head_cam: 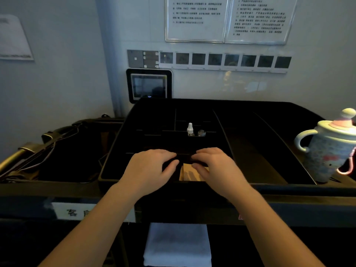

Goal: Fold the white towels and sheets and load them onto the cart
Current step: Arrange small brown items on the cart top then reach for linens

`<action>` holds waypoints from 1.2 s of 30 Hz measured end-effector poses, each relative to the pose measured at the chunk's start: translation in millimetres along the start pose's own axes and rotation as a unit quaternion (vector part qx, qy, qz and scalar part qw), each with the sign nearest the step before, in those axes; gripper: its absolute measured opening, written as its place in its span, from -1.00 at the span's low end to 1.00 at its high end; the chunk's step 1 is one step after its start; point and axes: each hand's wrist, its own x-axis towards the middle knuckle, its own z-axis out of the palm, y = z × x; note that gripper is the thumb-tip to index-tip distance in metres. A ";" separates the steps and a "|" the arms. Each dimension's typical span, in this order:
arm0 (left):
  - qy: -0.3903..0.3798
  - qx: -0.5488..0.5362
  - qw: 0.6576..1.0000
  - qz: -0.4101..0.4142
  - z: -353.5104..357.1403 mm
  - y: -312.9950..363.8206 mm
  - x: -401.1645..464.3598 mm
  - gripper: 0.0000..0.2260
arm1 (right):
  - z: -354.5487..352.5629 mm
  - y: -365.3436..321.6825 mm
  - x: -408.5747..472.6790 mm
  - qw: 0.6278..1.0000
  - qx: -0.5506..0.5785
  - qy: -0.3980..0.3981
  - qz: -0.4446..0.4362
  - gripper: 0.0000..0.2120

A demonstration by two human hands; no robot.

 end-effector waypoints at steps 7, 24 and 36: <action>0.074 0.019 0.989 -0.123 -21.0 -13.1 -57.9 -0.64 | 39.9 -64.0 2.9 0.993 0.088 0.055 -0.061 -0.64; 0.139 0.217 0.769 -0.584 -109.6 18.1 -333.1 -0.50 | 126.3 -271.1 -85.7 0.862 0.300 -0.095 -0.397 -0.70; 0.171 0.273 0.483 -0.814 -138.0 181.5 -574.7 -0.55 | 145.6 -431.1 -302.7 0.666 0.342 -0.273 -0.604 -0.68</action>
